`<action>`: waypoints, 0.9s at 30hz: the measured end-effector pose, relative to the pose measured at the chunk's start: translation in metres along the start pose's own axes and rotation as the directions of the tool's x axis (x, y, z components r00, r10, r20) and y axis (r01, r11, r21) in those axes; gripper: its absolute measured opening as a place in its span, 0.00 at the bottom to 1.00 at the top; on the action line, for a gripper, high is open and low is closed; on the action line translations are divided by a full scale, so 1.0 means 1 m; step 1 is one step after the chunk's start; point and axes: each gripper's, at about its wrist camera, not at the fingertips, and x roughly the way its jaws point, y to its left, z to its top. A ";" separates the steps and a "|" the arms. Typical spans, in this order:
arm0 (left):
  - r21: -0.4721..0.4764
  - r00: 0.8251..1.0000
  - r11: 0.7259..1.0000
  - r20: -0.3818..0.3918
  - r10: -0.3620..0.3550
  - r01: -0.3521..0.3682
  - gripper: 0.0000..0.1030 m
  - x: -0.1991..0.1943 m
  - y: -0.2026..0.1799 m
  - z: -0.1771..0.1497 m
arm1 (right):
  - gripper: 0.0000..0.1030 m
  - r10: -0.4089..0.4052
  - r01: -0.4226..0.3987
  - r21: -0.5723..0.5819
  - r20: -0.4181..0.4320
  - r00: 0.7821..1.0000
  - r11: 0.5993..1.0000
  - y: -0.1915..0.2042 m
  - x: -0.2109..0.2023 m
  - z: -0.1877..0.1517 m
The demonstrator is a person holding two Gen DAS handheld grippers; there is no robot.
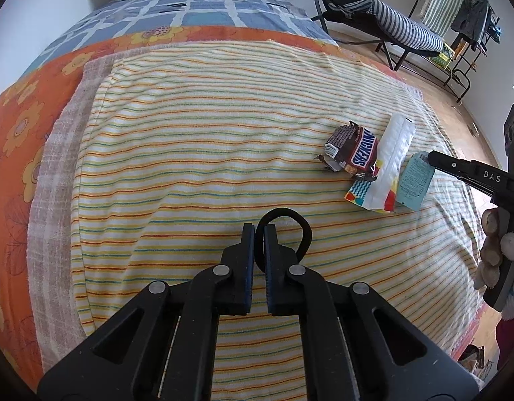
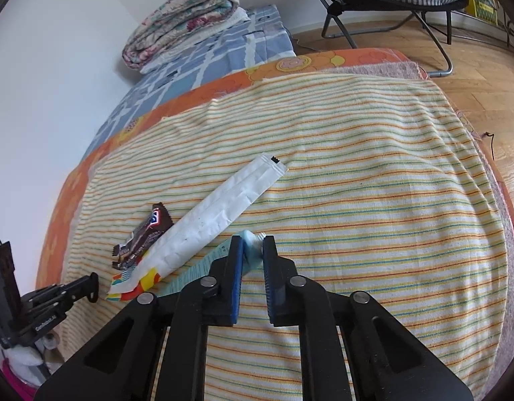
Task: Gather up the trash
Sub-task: 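Lift the hair tie and light-blue packet and carry both over the basket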
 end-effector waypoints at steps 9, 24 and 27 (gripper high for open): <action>0.006 1.000 1.000 0.014 -0.003 0.003 0.03 -0.008 -0.002 -0.002 | 0.09 0.006 -0.006 -0.016 0.022 1.000 1.000 0.002 -0.013 -0.003; 0.055 0.998 0.998 0.056 0.000 -0.004 0.03 -0.045 -0.017 -0.012 | 0.09 0.032 -0.028 -0.062 0.061 0.998 0.998 0.015 -0.057 -0.018; 0.057 0.998 0.998 0.065 -0.007 0.003 0.03 -0.057 -0.020 -0.017 | 0.09 0.046 -0.042 -0.075 0.061 0.997 0.996 0.020 -0.067 -0.026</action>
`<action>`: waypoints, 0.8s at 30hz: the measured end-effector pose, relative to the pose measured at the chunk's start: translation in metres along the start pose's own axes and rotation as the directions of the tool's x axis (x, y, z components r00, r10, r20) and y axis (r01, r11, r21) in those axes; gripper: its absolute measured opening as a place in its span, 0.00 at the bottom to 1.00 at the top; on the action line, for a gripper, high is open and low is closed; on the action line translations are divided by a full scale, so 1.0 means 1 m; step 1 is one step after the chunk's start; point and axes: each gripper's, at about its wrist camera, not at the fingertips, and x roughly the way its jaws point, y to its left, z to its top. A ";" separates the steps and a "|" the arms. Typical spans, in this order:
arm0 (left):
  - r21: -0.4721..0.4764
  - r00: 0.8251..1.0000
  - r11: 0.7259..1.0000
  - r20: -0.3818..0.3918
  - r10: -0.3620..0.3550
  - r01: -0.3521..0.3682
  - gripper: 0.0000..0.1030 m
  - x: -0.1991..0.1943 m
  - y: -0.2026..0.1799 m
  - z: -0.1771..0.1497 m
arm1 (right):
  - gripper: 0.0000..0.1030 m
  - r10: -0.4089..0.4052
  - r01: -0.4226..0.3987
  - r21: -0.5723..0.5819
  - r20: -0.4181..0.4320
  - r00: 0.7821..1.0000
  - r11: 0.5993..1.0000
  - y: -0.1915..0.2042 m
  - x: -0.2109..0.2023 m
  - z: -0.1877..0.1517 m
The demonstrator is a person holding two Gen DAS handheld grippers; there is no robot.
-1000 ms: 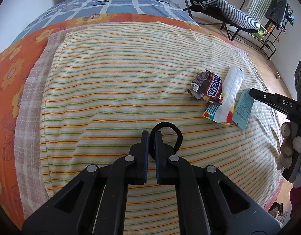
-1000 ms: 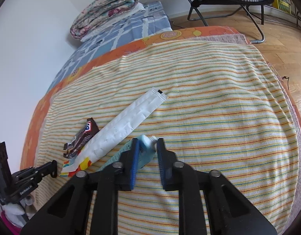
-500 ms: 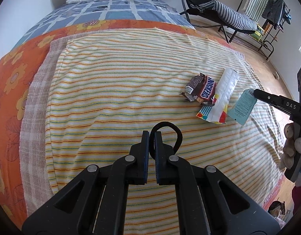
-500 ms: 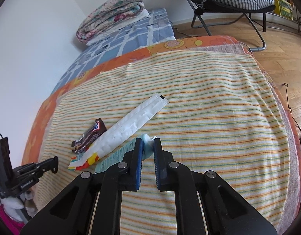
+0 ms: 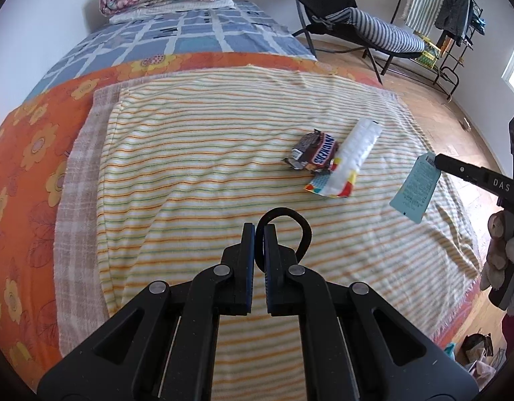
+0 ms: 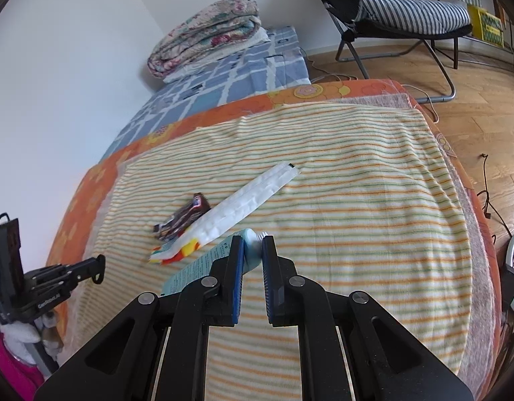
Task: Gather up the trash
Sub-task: 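Lift the hair tie and light-blue packet and carry both over the basket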
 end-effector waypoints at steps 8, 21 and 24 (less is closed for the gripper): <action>0.014 1.000 1.000 0.019 -0.015 0.015 0.03 -0.036 -0.011 -0.019 | 0.09 0.033 -0.033 -0.039 -0.008 0.999 0.999 0.020 -0.032 -0.025; 0.072 0.998 0.996 0.033 -0.048 0.045 0.03 -0.097 -0.042 -0.076 | 0.09 0.075 -0.077 -0.111 -0.025 0.997 0.991 0.056 -0.084 -0.076; 0.090 0.998 0.995 0.030 -0.052 0.049 0.03 -0.107 -0.051 -0.092 | 0.09 0.083 -0.086 -0.134 -0.027 0.996 0.987 0.066 -0.096 -0.091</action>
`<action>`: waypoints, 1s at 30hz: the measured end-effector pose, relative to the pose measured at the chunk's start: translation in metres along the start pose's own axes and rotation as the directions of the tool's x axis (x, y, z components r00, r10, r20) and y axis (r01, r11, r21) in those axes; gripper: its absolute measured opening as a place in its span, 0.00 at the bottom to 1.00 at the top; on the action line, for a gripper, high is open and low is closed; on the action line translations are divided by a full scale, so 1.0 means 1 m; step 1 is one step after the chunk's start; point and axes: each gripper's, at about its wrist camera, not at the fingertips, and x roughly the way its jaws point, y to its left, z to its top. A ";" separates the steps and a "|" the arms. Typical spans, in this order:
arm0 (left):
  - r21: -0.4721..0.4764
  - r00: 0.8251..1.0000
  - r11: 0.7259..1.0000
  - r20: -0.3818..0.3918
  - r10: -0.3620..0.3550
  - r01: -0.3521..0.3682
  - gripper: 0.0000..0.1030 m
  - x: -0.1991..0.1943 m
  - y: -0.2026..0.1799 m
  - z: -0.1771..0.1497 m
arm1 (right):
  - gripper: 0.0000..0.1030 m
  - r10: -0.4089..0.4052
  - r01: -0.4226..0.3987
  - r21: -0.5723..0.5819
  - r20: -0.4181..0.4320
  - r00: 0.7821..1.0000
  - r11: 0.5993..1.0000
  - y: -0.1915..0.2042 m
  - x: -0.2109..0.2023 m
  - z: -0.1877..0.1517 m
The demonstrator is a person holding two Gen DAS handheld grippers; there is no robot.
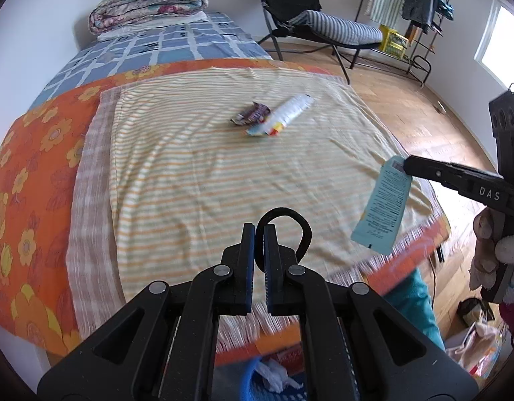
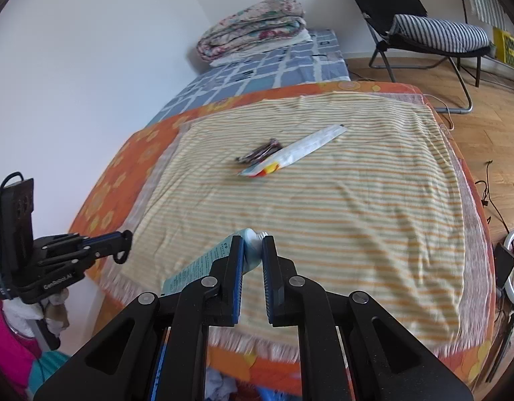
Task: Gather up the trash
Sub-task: 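Lift the hair tie and light-blue packet and carry both over the basket, then open both tools to drop the hair tie and packet into the basket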
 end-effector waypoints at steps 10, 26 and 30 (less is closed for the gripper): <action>0.030 1.000 0.999 -0.023 -0.020 0.021 0.03 -0.025 -0.025 -0.055 | 0.09 0.013 -0.015 -0.066 -0.030 0.999 0.998 0.038 -0.026 -0.052; 0.033 0.991 0.998 -0.129 -0.040 0.044 0.03 -0.014 -0.044 -0.133 | 0.09 0.004 -0.015 -0.098 -0.115 0.993 0.995 0.061 -0.031 -0.131; 0.040 0.986 0.998 -0.160 -0.038 0.045 0.03 -0.007 -0.046 -0.147 | 0.09 -0.009 -0.005 -0.104 -0.139 0.990 0.995 0.063 -0.026 -0.146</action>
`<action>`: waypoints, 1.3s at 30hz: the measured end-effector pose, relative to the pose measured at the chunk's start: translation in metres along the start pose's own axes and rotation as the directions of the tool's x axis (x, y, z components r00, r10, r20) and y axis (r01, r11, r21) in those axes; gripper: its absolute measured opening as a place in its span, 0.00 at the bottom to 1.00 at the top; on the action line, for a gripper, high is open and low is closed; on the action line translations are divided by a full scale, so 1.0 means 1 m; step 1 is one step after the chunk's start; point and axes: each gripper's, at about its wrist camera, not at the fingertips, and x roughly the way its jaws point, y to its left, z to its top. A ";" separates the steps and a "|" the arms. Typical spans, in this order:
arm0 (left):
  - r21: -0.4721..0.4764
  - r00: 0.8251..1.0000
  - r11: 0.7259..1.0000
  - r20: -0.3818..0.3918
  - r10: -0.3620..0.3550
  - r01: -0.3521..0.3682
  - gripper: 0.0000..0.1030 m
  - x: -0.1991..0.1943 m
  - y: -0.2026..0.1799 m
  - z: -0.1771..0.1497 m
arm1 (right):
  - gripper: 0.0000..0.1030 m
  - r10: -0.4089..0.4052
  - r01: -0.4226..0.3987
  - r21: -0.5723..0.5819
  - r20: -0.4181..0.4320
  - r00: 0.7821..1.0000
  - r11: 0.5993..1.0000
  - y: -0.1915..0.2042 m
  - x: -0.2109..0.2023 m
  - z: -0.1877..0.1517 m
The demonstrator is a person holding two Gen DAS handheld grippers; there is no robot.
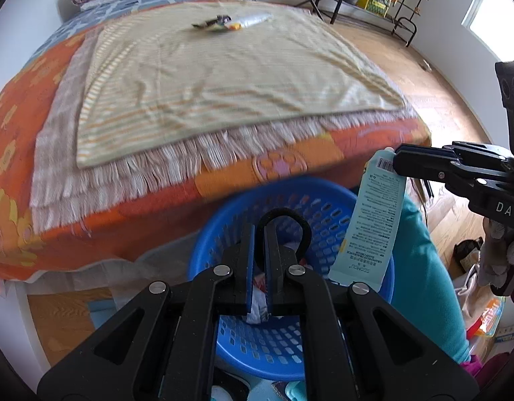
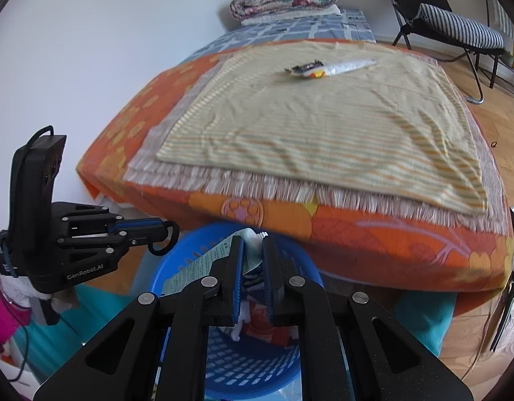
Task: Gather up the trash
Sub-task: 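Open both tools to drop the hair tie and packet into the basket, then move both tools back over the bed toward the last trash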
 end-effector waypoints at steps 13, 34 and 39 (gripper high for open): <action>0.011 0.997 1.000 -0.075 -0.002 0.002 0.03 0.021 -0.004 -0.020 | 0.09 -0.018 0.019 0.006 -0.080 0.997 1.000 -0.002 0.025 -0.032; 0.017 0.991 1.000 -0.137 0.004 -0.002 0.31 0.037 -0.006 -0.028 | 0.35 -0.032 0.046 0.076 -0.181 0.983 0.996 -0.015 0.049 -0.052; 0.022 0.989 1.000 -0.147 0.003 0.000 0.42 0.041 -0.008 -0.028 | 0.44 -0.046 0.064 0.084 -0.192 0.980 0.994 -0.016 0.050 -0.051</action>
